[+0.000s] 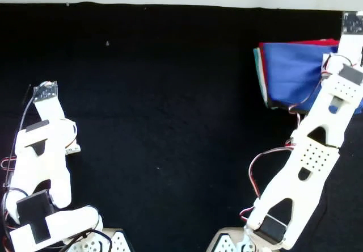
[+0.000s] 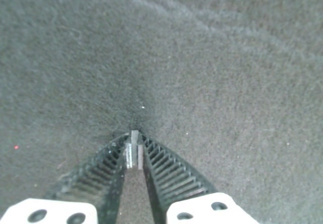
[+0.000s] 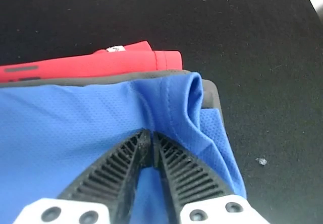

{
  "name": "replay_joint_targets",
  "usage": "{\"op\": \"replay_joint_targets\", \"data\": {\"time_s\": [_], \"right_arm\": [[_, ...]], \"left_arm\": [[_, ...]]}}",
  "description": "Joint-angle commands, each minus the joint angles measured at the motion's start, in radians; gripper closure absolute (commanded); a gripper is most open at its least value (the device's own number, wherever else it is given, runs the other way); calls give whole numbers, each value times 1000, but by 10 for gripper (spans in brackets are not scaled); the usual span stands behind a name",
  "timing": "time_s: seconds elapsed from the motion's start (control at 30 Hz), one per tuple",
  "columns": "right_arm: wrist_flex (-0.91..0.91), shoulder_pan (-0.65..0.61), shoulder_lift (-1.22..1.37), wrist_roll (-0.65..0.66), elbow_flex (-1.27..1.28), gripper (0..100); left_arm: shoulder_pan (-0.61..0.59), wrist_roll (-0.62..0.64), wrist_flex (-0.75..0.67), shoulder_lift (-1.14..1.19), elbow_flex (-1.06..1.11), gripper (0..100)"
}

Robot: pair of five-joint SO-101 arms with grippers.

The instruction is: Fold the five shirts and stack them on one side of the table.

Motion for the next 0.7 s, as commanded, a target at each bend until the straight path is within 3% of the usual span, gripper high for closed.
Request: {"op": "replay_joint_targets", "data": {"time_s": [0.0,0.3,0.43,0.67], "right_arm": [[-18,19,-19,6,-47,982],[197,15,-159,-230,-401,979],[367,15,-246,-241,-509,979],[693,-19,-440,-236,-463,978]], "left_arm": [[5,-3,-14,5,2,990],[5,-3,-14,5,2,990],[5,-3,-14,5,2,990],[5,-3,-14,5,4,990]]}}
